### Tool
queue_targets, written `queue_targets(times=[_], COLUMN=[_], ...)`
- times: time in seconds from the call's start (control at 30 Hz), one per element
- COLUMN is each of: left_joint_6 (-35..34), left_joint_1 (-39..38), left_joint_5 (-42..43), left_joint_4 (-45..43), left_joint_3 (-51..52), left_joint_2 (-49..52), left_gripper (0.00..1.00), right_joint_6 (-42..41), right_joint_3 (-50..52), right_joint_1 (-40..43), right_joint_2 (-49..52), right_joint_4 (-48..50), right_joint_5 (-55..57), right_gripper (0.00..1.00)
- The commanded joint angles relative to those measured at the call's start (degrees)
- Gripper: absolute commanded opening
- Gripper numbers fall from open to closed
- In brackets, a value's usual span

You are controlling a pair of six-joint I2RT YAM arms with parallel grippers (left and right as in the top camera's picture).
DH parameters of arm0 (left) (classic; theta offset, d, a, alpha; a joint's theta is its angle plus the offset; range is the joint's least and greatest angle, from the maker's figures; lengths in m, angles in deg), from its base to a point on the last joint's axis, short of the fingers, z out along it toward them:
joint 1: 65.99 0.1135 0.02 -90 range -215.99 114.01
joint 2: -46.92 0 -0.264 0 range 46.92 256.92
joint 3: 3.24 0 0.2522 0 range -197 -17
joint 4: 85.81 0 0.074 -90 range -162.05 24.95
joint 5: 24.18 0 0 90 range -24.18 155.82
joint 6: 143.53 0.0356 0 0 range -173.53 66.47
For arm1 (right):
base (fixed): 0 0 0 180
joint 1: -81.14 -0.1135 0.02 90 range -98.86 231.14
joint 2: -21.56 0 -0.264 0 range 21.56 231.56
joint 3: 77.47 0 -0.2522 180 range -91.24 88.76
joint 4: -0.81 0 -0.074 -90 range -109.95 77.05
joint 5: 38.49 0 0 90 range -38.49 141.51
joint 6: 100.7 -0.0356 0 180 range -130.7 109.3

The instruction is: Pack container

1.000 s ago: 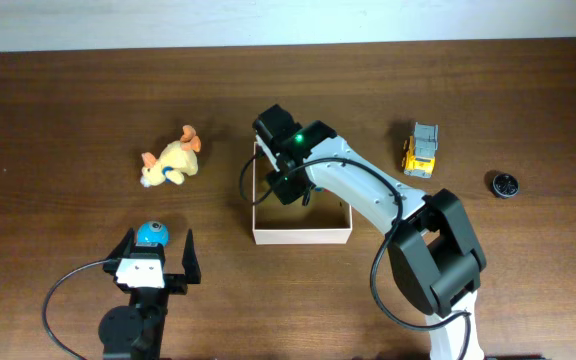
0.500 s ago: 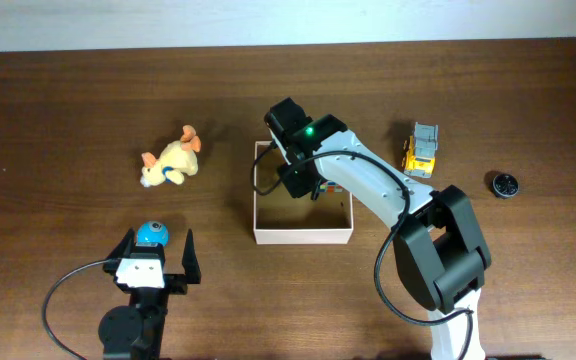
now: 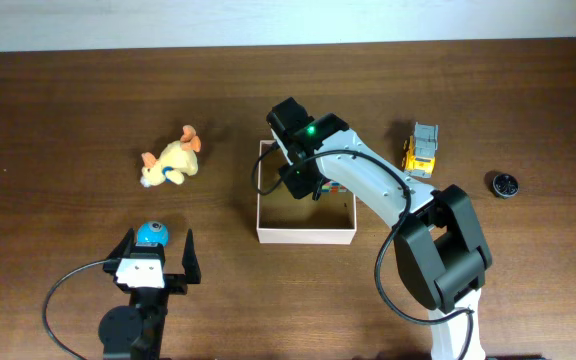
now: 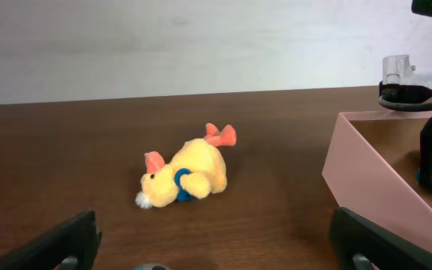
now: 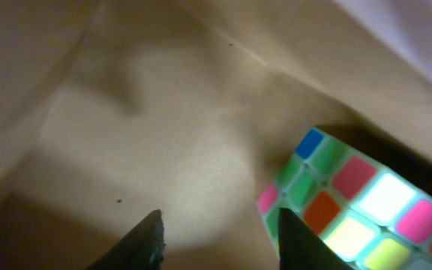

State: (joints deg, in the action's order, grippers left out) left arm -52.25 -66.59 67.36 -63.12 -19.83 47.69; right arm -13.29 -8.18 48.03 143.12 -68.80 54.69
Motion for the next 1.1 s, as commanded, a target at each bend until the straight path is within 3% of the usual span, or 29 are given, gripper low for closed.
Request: queue_targets(times=[0.0, 0.37, 0.47, 0.73, 1.07], left_joint_6=[0.9, 0.9, 0.9, 0.9, 0.9], left_joint_1=[0.3, 0.3, 0.3, 0.3, 0.3], left_joint_5=[0.2, 0.2, 0.2, 0.2, 0.2], left_joint_4=[-0.2, -0.2, -0.2, -0.2, -0.2], left_joint_3=[0.4, 0.4, 0.4, 0.4, 0.4], left_joint_2=[-0.5, -0.5, -0.5, -0.5, -0.5], left_gripper=[0.99, 0.99, 0.99, 0.99, 0.99], right_joint_6=[0.6, 0.9, -0.2, -8.3, -14.9], right_joint_3=[-3.0, -21.7, -26.9, -33.9, -33.0], right_joint_1=[-0.8, -0.9, -0.1, 6.9, 21.1], right_joint_2=[-1.6, -2.9, -2.9, -3.0, -2.9], right_joint_4=[-0.9, -17.0, -20.7, -29.3, -30.5], right_joint_5=[-2.8, -2.3, 0.3, 13.5, 12.9], right_gripper=[0.49, 0.88, 0.94, 0.95, 0.95])
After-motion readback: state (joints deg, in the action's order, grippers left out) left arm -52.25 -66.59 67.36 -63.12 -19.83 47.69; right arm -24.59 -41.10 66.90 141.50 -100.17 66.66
